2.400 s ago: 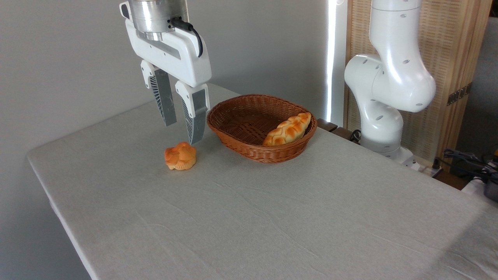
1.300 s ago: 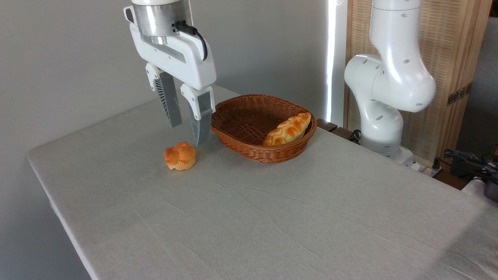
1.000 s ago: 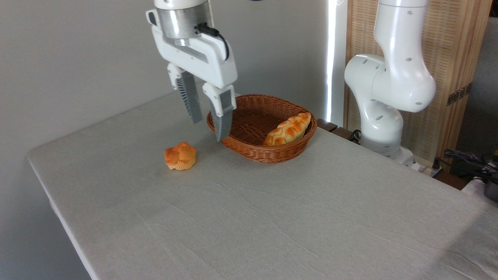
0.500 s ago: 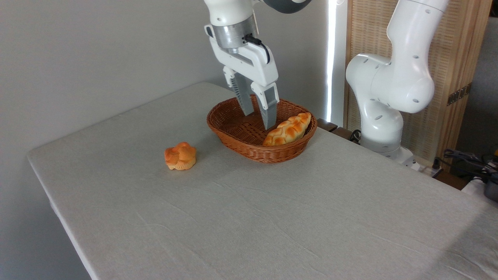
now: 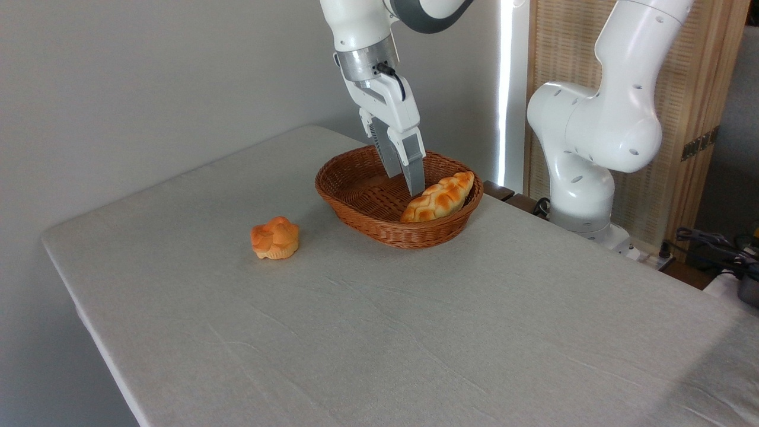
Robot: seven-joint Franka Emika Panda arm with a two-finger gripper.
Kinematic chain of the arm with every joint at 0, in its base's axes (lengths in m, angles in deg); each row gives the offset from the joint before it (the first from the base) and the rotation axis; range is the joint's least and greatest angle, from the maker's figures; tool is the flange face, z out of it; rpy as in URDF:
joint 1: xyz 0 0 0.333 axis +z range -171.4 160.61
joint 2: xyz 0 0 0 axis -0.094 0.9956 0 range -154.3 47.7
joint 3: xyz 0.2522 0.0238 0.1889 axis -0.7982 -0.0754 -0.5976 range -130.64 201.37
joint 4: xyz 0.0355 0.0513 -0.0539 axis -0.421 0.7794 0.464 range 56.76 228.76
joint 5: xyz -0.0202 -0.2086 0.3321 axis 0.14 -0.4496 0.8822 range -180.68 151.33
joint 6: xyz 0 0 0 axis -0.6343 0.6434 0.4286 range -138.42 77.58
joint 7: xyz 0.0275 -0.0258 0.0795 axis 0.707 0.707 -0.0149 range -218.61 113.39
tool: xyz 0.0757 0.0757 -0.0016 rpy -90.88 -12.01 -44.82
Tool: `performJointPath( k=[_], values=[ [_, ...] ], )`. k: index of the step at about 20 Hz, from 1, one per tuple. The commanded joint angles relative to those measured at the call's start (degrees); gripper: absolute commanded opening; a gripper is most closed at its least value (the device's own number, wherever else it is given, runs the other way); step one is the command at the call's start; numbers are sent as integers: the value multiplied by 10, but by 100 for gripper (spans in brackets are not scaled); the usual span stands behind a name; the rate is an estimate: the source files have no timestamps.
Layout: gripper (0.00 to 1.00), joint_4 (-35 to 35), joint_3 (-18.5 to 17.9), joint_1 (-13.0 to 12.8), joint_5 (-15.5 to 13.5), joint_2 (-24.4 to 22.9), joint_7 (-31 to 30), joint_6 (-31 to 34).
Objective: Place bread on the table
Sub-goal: 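Move the open gripper over the basket and lower onto the braided loaf, then close the gripper on the braided loaf inside the basket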
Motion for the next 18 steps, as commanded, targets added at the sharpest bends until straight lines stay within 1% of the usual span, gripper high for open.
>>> performJointPath(
  k=[1, 5, 11, 14, 18],
  values=[
    [100, 8, -6, 1, -13, -9, 1, 0],
    [100, 9, -8, 2, -10, -9, 1, 38],
    [100, 32, -10, 1, -10, -4, 8, 28],
    [100, 57, -11, -7, -10, 2, 33, 14],
    [100, 70, -12, -9, -9, 3, 36, 10]
  ],
)
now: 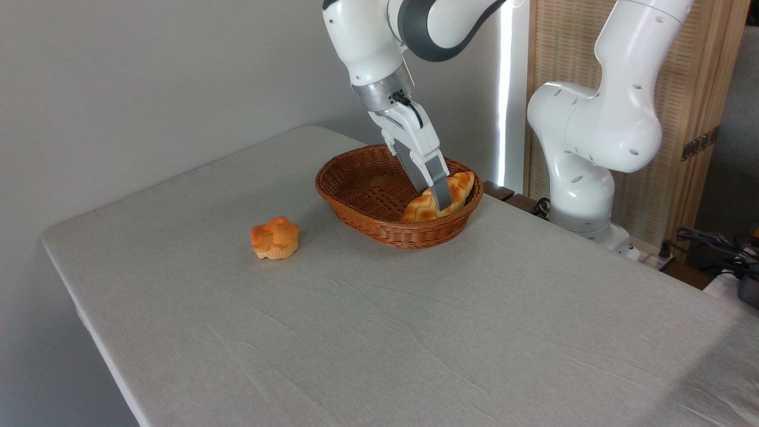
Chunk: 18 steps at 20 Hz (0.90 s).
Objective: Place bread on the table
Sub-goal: 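Close the gripper on the braided loaf inside the basket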
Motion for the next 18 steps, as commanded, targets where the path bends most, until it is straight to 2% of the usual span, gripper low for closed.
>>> performJointPath(
  k=[1, 5, 6, 7, 8, 10, 14, 18],
  values=[
    [100, 20, -7, -7, -8, 0, 13, -16],
    [98, 34, -7, -7, -8, 0, 11, -23],
    [85, 35, -7, -7, -8, 0, 11, -22],
    [65, 35, -8, -7, -8, 0, 11, -22],
    [56, 35, -8, -7, -8, 0, 7, -22],
    [49, 35, -9, -7, -8, 0, 7, -22],
    [47, 32, -9, -7, -3, 0, 4, -20],
    [23, 32, -9, -7, -3, 0, 5, -16]
  ],
)
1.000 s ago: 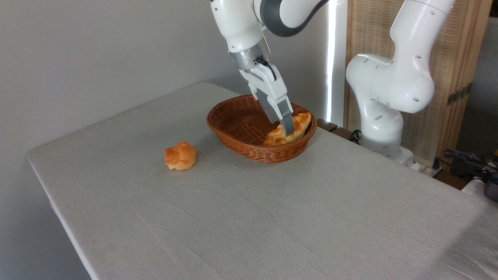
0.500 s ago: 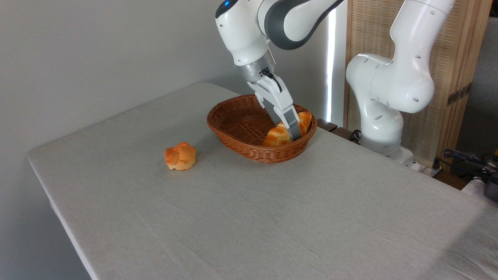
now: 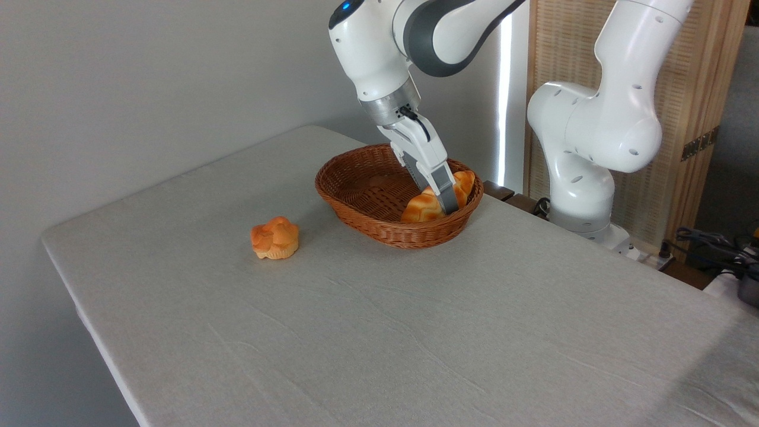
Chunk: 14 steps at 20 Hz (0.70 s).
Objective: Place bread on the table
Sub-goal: 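Close the gripper on the braided loaf inside the basket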
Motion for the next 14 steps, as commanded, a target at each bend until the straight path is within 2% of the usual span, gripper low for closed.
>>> performJointPath(
  k=[1, 6, 12, 14],
  values=[
    [20, 5, -8, -6, -3, -1, 2, -4],
    [21, 4, -28, -6, -4, -1, 1, -3],
    [20, -10, -29, -6, -4, 0, -1, 0],
    [21, -30, -29, -8, -5, 12, -31, 6]
  ],
)
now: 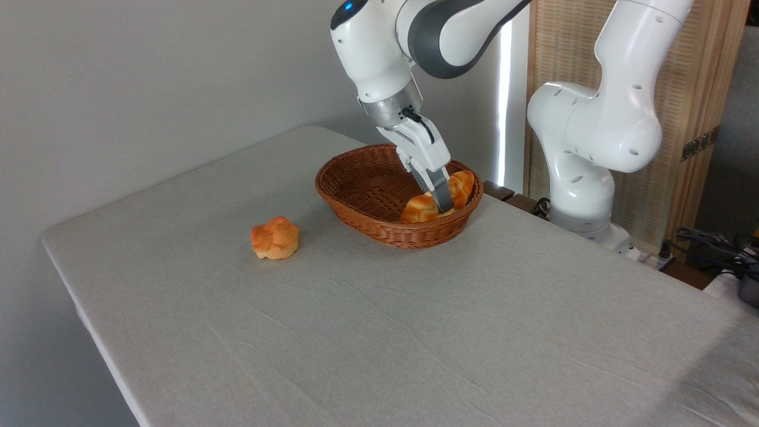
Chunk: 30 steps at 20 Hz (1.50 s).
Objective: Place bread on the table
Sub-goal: 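Lift the braided loaf out of the basket and carry it past the rim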
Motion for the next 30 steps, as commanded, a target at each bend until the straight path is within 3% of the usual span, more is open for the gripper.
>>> performJointPath(
  k=[1, 6, 9, 12, 16, 21, 23, 25, 27, 28, 30],
  values=[
    [21, -45, -8, -9, -6, 21, -41, 16],
    [20, -141, -8, -16, -29, 37, -57, 61],
    [20, -196, -9, -19, -24, 58, -70, 69],
    [21, -232, -52, -33, -17, 89, -67, 66],
    [21, -294, -74, -37, 71, 166, -68, 41],
    [21, -312, -111, -34, 136, 231, -65, -88],
    [25, -313, -135, -35, 168, 248, -63, -147],
    [31, -311, -137, -35, 181, 267, -63, -173],
    [51, -309, -132, -36, 186, 270, -63, -173],
    [52, -309, -129, -37, 186, 273, -64, -172],
    [67, -308, -127, -43, 186, 285, -63, -173]
  ],
)
